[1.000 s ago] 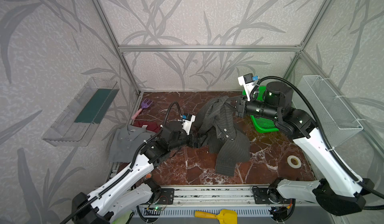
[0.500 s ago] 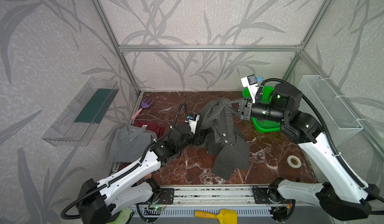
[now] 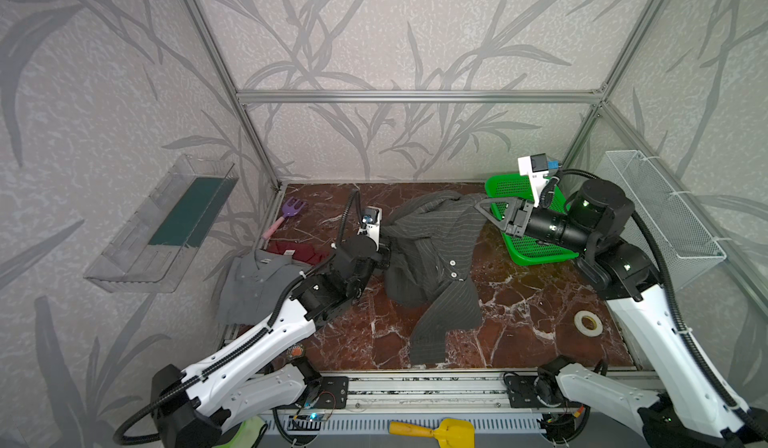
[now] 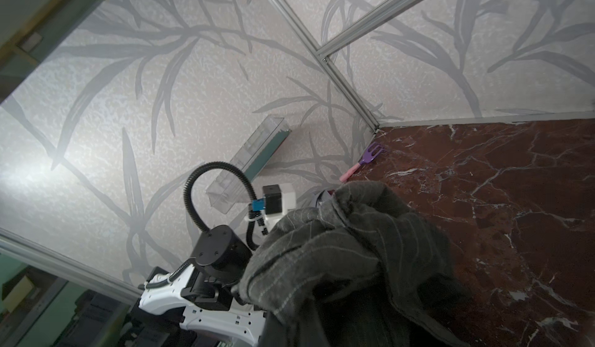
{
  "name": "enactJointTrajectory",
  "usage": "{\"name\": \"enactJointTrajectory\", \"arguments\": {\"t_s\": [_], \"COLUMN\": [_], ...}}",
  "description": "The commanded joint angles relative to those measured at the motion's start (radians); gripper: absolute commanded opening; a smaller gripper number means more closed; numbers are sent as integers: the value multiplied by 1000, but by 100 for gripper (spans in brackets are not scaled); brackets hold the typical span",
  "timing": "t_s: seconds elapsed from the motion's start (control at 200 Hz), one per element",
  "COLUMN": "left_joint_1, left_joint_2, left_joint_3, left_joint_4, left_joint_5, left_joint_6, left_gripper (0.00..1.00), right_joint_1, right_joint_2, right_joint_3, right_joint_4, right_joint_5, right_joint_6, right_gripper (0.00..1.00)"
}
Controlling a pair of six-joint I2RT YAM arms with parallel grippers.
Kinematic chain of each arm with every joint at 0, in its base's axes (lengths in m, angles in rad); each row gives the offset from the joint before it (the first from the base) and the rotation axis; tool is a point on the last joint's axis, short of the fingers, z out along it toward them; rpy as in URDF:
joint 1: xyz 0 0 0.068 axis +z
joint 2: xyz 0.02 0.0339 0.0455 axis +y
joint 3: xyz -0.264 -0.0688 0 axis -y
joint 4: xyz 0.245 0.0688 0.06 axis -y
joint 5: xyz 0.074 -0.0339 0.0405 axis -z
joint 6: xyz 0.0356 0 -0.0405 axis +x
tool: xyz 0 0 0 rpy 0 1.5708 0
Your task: Fold and stack the long sleeve shirts
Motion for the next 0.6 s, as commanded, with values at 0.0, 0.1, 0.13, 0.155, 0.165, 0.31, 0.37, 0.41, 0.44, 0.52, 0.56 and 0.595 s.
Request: {"name": "enactJointTrajectory", "arguments": {"t_s": [0.0,0.1,0.13,0.155,0.165,0.31,0.37,0.41,0.44,0.52,0.56,0.595], "left_joint_1": [20,23,23,23,23,23,23,23,25,28,28,27], "left_joint_2": [-59,-18,12,37,48,147,156,161,163,183,201,220], "left_joint_3": [141,293,341,374,387,435,413,403,398,399,412,423], "left_joint_4": [-150,-370,-447,-513,-536,-725,-740,-744,-742,-744,-751,-760], "left_joint_5": [-123,-26,10,42,54,177,191,186,193,218,234,237], "left_joint_6": [68,49,33,17,9,-100,-141,-177,-203,-267,-293,-321], "left_gripper": [0,0,0,0,0,0,0,0,0,0,0,0], "right_joint_1": [-104,-184,-199,-210,-213,-222,-222,-221,-216,-122,-9,95], "right_joint_2": [-16,3,11,16,17,19,6,-10,-23,-60,-86,-106], "right_joint_3": [-129,-240,-265,-285,-292,-319,-316,-320,-323,-319,-333,-368], "right_joint_4": [123,99,82,73,68,-78,-129,-153,-168,-209,-194,-132], "right_joint_5": [-44,-25,-10,3,12,157,212,241,255,322,384,409], "right_joint_6": [165,168,162,155,151,65,39,30,24,-12,-11,6], "right_gripper": [0,0,0,0,1,43,54,59,61,61,62,62]}}
